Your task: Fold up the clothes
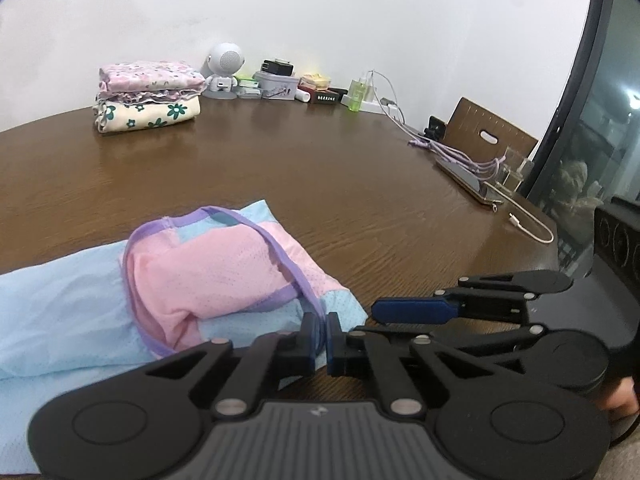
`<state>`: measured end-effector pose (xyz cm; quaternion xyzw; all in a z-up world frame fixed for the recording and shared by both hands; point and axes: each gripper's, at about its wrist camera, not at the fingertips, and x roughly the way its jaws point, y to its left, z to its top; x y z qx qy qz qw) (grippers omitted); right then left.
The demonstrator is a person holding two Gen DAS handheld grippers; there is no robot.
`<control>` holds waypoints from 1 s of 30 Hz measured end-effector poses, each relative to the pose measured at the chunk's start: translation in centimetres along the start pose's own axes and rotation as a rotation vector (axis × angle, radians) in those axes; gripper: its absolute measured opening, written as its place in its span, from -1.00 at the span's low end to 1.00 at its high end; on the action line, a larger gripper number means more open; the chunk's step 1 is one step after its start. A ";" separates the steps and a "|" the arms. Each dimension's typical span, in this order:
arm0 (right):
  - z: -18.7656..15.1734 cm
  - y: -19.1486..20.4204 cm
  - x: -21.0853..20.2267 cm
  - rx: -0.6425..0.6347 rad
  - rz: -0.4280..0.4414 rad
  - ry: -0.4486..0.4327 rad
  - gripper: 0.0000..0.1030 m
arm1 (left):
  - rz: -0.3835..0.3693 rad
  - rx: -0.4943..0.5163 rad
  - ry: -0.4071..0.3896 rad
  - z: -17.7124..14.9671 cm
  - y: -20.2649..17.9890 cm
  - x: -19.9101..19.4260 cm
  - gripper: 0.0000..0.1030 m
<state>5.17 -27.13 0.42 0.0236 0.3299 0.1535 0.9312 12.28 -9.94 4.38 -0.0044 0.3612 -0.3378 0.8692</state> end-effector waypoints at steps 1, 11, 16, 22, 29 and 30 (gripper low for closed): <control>0.0 0.3 0.1 -0.014 -0.010 0.000 -0.41 | -0.001 0.000 -0.002 0.0 0.0 -0.1 -0.93; 0.2 1.9 0.4 -0.099 -0.081 0.019 -0.71 | -0.031 -0.016 0.008 -0.2 0.2 0.0 -0.72; 0.2 2.1 0.4 -0.119 -0.094 0.020 -0.71 | -0.005 0.012 0.036 -0.3 -0.1 0.9 -0.96; 0.1 2.5 0.3 -0.171 -0.145 0.030 -0.84 | -0.021 -0.014 0.013 -0.5 0.5 0.4 -0.98; 0.4 2.3 0.0 -0.134 -0.109 0.028 -0.79 | -0.032 -0.028 -0.005 -0.6 0.7 -0.2 -0.98; 0.4 2.3 -0.1 -0.124 -0.094 0.027 -0.78 | -0.034 -0.031 -0.007 -0.5 0.7 -0.2 -0.98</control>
